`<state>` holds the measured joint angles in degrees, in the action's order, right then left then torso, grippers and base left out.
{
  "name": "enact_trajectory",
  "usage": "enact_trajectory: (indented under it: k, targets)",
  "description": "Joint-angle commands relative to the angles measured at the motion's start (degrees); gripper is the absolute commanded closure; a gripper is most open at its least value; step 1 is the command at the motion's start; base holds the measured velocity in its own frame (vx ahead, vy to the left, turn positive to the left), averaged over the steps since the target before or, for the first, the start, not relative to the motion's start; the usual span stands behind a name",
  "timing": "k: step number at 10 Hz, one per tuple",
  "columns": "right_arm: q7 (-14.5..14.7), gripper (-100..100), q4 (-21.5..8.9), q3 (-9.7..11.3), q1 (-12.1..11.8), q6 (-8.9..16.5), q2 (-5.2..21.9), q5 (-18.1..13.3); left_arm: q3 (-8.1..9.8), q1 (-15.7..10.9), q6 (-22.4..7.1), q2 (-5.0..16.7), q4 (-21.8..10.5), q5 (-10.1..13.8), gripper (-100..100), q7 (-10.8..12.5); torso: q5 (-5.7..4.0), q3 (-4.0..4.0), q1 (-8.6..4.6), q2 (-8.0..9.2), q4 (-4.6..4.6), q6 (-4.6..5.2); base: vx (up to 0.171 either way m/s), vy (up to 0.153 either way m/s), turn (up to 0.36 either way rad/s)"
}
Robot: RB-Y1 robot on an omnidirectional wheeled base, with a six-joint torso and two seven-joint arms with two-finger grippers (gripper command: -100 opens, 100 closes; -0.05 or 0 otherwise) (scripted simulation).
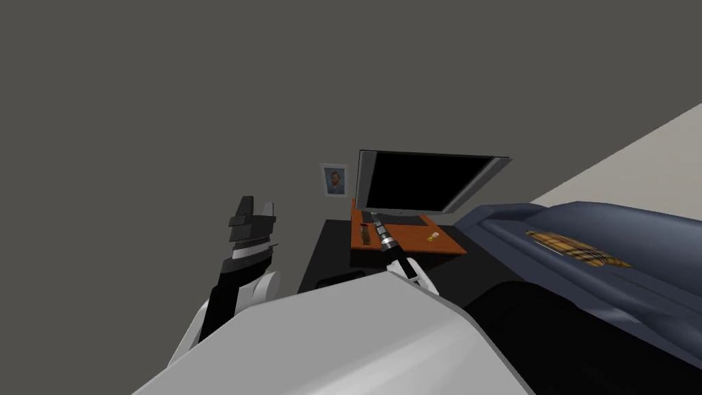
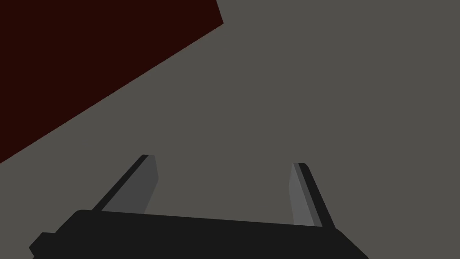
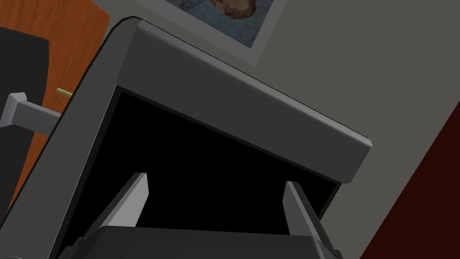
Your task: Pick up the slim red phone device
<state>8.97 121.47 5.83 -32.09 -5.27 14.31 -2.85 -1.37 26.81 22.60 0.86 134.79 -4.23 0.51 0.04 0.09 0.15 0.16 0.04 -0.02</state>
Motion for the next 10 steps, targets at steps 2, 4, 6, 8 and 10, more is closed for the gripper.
enact_trajectory:
  k: [2, 4, 6, 8, 10]
  targets:
    - [1.84, -100, -1.26, 1.28, -0.31, 3.95, 1.71, -1.52, 0.01, 0.01, 0.00, 0.00, 0.00, 0.00, 0, 0.00, 0.00, -0.01, -0.05, -0.02, 0.00, 0.05, -0.024, 0.049, 0.209]
    - [3.17, -100, -2.31, 2.22, -0.77, 6.54, 2.77, -2.63, 0.00, 0.00, 0.00, 0.00, 0.00, 0.00, 0, 0.00, 0.02, 0.02, 0.04, 0.03, 0.01, 0.01, -0.031, 0.063, 0.315]
    - [6.08, -100, -4.43, 4.02, -1.72, 10.19, 4.89, -4.92, 0.00, 0.00, 0.00, 0.00, 0.00, 0.00, 0, 0.00, 0.01, 0.01, 0.02, 0.01, 0.00, 0.02, -0.022, 0.072, 0.335]
    - [7.68, -100, -5.50, 4.86, -2.21, 12.99, 5.94, -6.09, 0.01, 0.01, 0.00, 0.00, 0.00, 0.00, 0, 0.00, 0.01, 0.00, -0.03, 0.00, 0.00, 0.05, -0.011, 0.050, 0.292]
    - [9.39, -100, -6.57, 5.66, -2.69, 15.65, 6.97, -7.28, 0.02, 0.02, 0.00, 0.00, 0.00, 0.00, 0, 0.00, -0.01, -0.01, -0.11, -0.02, 0.00, 0.09, -0.006, 0.041, 0.215]
